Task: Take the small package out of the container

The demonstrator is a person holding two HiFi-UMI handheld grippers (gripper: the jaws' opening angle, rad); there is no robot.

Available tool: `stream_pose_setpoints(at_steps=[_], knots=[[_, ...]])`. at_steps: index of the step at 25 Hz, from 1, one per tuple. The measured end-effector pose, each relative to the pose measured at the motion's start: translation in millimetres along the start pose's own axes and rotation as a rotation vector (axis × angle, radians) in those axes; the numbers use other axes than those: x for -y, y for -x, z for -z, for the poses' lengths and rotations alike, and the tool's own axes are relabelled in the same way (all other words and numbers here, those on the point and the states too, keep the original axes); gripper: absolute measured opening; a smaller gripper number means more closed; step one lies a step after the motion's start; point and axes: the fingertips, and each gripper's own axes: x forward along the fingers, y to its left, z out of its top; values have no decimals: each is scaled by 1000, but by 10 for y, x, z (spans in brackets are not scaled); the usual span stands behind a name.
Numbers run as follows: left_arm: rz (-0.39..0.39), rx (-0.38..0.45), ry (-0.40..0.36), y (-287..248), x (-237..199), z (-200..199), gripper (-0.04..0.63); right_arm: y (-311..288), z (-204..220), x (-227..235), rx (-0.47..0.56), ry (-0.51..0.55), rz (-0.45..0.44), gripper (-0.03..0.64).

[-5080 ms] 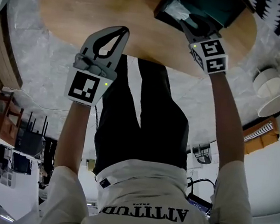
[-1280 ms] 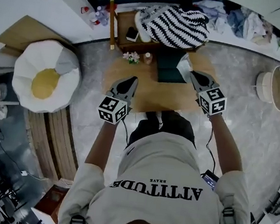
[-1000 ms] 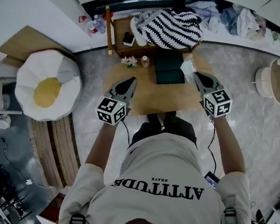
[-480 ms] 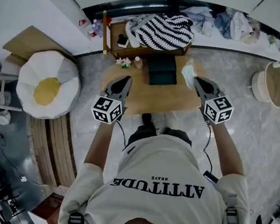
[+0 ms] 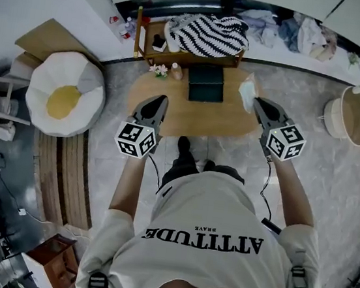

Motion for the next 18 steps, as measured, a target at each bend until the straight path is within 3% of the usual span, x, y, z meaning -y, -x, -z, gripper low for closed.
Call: stream_pose_setpoints(at_steps=[8, 18], knots=[[-56, 25, 1, 428, 520, 46, 26, 537, 93, -10, 22, -3, -38, 20], [-94, 55, 7, 833, 651, -38, 26, 646, 26, -226, 63, -17, -67, 20]])
